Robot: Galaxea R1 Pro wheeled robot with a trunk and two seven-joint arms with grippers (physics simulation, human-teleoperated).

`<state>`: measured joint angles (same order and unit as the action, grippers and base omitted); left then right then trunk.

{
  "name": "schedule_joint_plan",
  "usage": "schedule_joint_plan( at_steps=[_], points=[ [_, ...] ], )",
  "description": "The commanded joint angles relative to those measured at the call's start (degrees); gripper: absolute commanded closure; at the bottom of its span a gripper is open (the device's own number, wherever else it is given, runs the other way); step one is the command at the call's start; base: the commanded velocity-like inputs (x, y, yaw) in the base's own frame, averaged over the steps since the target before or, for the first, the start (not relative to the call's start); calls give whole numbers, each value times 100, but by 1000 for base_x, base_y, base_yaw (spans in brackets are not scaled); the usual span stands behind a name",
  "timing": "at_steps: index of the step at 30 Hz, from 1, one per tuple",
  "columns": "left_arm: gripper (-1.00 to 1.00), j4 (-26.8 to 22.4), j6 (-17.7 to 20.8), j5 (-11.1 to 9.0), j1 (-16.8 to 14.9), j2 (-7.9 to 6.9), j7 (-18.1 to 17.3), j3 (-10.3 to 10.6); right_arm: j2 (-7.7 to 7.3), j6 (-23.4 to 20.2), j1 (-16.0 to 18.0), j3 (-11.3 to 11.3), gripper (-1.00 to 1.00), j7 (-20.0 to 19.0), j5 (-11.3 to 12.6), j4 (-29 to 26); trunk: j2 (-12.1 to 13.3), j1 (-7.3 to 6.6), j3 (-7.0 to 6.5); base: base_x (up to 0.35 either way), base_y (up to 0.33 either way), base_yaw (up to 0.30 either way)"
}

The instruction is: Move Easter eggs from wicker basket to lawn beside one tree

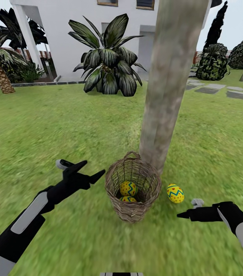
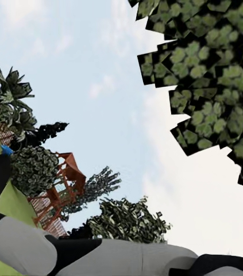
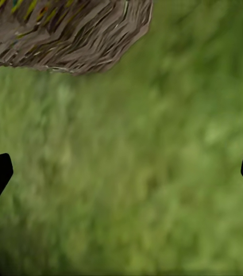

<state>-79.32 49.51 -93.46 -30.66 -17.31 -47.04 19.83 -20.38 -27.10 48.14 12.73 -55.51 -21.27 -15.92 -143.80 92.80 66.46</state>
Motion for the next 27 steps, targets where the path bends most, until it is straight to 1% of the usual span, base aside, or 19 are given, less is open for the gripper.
schedule_joint_plan(
  at_steps=[1, 5, 7, 9, 10, 11, 12, 14, 15, 17, 18, 19, 20, 21, 22, 24, 25, 27],
  points=[
    [-100, 10, 23, -32, -4, 0, -9, 14, -1, -74, 2, 44, -100, -29, -42, -7, 0, -3, -18, 0, 0, 0],
    [-100, 17, 24, -32, -2, 8, -15, 20, -20, -152, 2, 29, -100, -73, -28, -15, 5, -14, -107, 0, 0, 0],
    [-100, 26, 24, -37, -1, 4, -16, 19, -27, -166, 2, 24, -100, -540, -31, -24, 8, -19, -151, 0, 0, 0],
    [-100, 32, 24, -43, -1, 2, -16, 16, -35, -170, 2, 21, -100, -1131, -45, -127, 11, -24, -195, 0, 0, 0],
    [-100, 35, 24, -45, -1, 1, -16, 15, -45, -193, 2, 24, -100, -1380, -51, -261, 12, -27, -217, 0, 0, 0],
    [-100, 38, 24, -48, -1, 0, -16, 13, -86, -328, 3, 31, -100, -1655, -52, -547, 13, -29, -240, 0, 0, 0],
    [-100, 38, 24, -49, -1, -3, -16, 13, -103, -455, 3, 30, -100, -1725, -53, -683, 15, -32, -262, 0, 0, 0],
    [-100, 43, 24, -49, -1, -12, -16, 12, -123, -844, 2, 29, -100, -1810, -53, -990, 17, -37, -306, 0, 0, 0],
    [-100, 44, 24, -50, -1, -13, -16, 12, -125, -917, 2, 29, -100, -1818, -53, -1062, 19, -39, -328, 0, 0, 0],
    [-100, 48, 24, -50, -1, -17, -16, 12, -102, -1380, 2, 35, -100, -1842, -53, -1675, 21, -45, -373, 0, 0, 0],
    [-100, 48, 24, -50, -1, -17, -16, 12, -94, -1536, 2, 35, -100, -1845, -53, -1849, 23, -47, -395, 0, 0, 0],
    [-100, 48, 24, -50, -1, -17, -16, 12, -87, -1863, 2, 36, -100, -1847, -53, -2137, 24, -50, -417, 0, 0, 0],
    [-100, 48, 24, -50, -1, -17, -16, 12, -84, -1978, 2, 36, -100, -1847, -53, -2231, 25, -52, -439, 0, 0, 0],
    [-100, 52, 24, -50, -1, -21, -16, 12, -80, -2218, 2, 35, -100, -1848, -53, -2434, 27, -55, -461, 0, 0, 0],
    [-100, 52, 24, -50, -1, -23, -16, 12, -76, -2548, 2, 36, -100, -1845, -51, -2767, 28, -57, -483, 0, 0, 0],
    [-100, 59, 25, -50, -1, -26, -16, 12, -71, -2892, 2, 36, -100, -1847, -33, -3341, 31, -63, -528, 0, 0, 0],
    [-100, 62, 25, -50, -1, -26, -16, 12, -67, -2962, 2, 37, -100, -1848, -25, -3468, 32, -65, -550, 0, 0, 0],
    [-100, 65, 24, -50, -1, -26, -16, 12, -64, -3007, 2, 37, -100, -1843, -20, -3552, 35, -70, -594, 0, 0, 0]
  ],
)
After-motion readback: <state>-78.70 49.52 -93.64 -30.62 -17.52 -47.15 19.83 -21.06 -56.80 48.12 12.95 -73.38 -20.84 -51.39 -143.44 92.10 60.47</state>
